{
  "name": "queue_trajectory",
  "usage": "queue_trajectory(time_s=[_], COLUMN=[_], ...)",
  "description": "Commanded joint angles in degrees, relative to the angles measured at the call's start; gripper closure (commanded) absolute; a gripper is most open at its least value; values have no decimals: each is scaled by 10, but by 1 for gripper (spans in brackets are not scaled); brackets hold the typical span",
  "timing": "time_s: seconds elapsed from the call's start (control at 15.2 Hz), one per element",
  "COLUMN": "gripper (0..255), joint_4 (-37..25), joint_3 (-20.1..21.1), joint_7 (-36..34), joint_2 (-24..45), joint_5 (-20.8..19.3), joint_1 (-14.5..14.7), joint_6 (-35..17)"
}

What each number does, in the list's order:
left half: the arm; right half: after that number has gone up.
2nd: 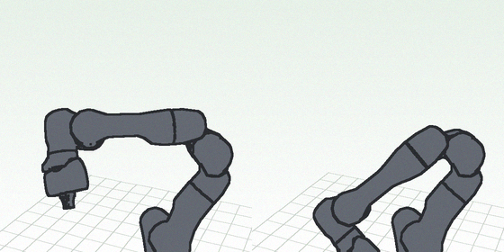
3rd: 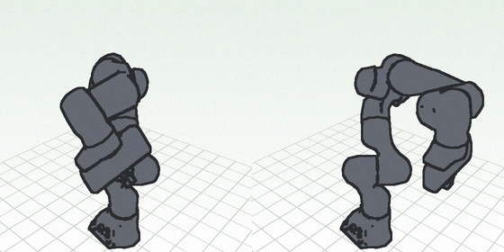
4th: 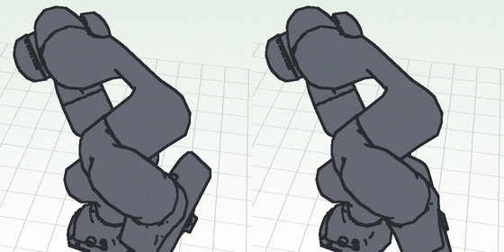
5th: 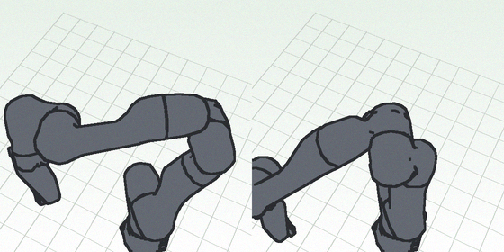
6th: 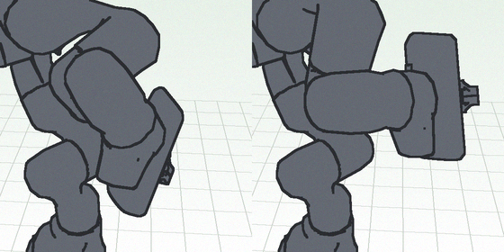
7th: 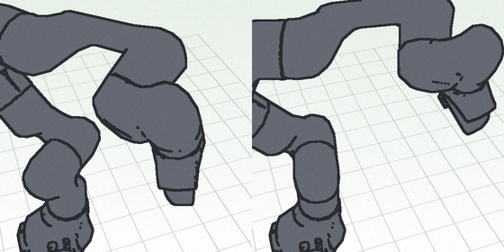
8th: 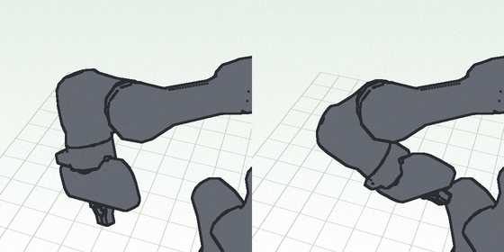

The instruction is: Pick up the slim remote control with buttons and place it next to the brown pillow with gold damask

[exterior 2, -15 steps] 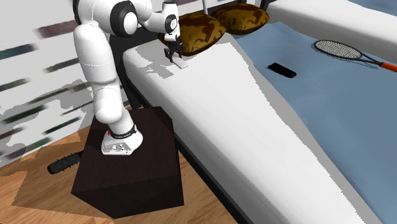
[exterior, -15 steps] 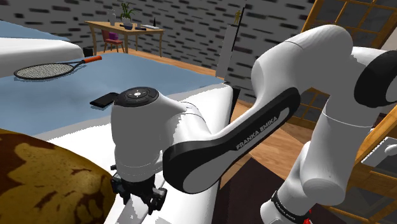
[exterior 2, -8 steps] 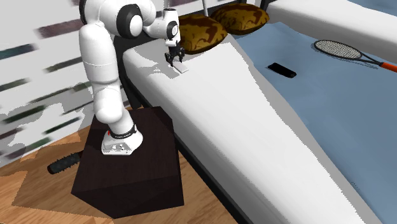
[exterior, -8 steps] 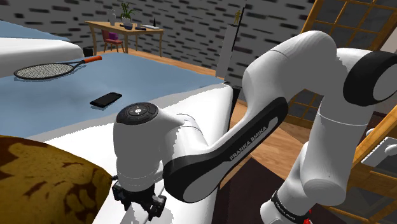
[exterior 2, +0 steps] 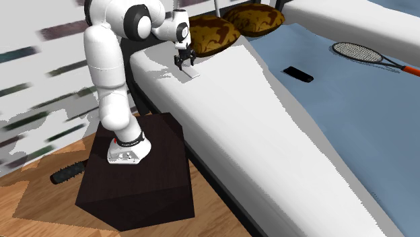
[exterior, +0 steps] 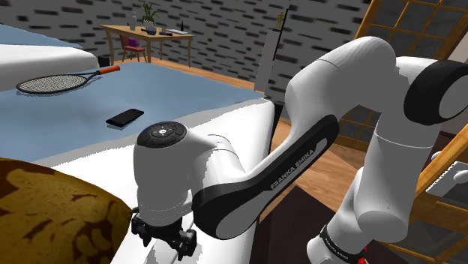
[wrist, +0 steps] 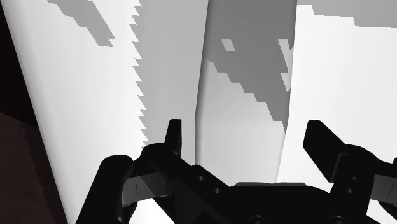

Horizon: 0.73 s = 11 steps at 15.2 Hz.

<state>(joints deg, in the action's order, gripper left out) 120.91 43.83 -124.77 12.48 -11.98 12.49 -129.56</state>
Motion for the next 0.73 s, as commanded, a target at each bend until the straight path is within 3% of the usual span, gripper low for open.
queue_trajectory(time_s=[0.0, 0.13, 0.4, 0.66], gripper=[0, 0, 0, 0], joint_4=[0, 0, -29, -29], joint_3=[0, 0, 15, 15], joint_7=[0, 0, 33, 33], joint_2=[0, 0, -49, -49], joint_5=[0, 0, 48, 48], joint_1=[0, 0, -15, -15], joint_6=[0, 0, 62, 62])
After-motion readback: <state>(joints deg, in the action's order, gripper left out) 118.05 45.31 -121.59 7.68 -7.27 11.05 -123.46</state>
